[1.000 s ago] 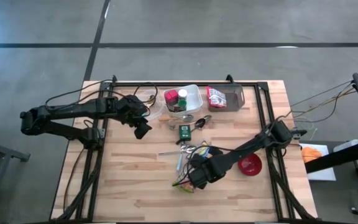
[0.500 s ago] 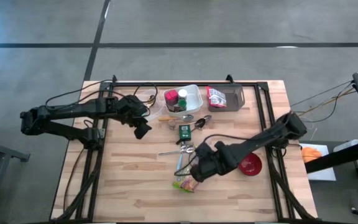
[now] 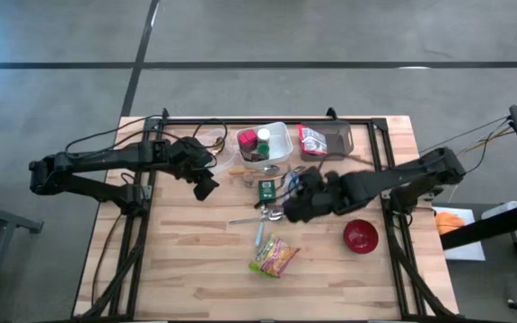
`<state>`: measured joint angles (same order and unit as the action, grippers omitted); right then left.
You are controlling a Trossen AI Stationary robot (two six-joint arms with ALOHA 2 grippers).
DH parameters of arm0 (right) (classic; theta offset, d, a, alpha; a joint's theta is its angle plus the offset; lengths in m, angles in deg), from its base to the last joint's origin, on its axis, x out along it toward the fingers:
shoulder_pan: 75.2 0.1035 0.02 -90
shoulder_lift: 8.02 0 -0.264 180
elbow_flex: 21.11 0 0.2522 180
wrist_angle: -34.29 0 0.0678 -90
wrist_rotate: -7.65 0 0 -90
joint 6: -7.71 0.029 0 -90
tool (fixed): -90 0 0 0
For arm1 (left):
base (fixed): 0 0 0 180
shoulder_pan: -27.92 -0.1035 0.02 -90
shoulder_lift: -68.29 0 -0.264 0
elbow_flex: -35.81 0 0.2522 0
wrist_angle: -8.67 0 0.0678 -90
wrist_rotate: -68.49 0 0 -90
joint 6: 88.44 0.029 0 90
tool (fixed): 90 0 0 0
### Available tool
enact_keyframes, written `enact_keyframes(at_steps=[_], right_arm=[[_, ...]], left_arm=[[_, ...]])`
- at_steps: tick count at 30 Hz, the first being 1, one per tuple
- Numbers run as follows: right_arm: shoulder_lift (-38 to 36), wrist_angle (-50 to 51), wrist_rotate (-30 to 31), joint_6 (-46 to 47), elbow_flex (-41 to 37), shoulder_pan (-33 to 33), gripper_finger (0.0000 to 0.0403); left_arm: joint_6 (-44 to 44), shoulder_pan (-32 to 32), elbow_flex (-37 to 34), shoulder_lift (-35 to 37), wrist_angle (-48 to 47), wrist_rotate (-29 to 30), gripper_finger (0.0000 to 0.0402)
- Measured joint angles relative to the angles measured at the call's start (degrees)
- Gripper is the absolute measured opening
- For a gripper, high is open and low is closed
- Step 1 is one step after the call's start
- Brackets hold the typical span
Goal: Pick & Place Food Item
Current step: Put the blue noodle pack into the black bin
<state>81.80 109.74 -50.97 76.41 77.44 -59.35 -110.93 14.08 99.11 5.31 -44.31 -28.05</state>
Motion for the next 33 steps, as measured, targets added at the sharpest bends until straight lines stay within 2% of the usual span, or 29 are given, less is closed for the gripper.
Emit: enact_keyframes(at_steps=[4, 10, 17, 24, 33], right_arm=[[-5.17, 1.76, 1.78, -2.97, -1.53, -4.55, 0.0007], [-11.5, 2.06, 1.35, -11.37, -3.81, -14.41, 0.0007], [-16.57, 1.51, -4.09, -20.71, -7.75, -27.32, 0.0007], [-18.1, -6.14, -12.66, -29.53, -14.42, -39.61, 0.0007], [-17.36, -16.4, -16.81, -35.02, -21.7, -49.84, 0.0008]], left_arm=[[-1.18, 0.04, 0.0, 0.0, 0.06, 0.02, 0.0228], [-1.52, 0.04, 0.02, 0.0, 0.47, 0.0, 0.0228], [-1.49, 0.04, 0.0, 0.0, 0.45, 0.01, 0.0228], [-1.47, 0.02, -0.03, 0.0, 0.45, 0.01, 0.0228], [-1.45, 0.0, -0.07, -0.02, 0.43, 0.0, 0.0228]])
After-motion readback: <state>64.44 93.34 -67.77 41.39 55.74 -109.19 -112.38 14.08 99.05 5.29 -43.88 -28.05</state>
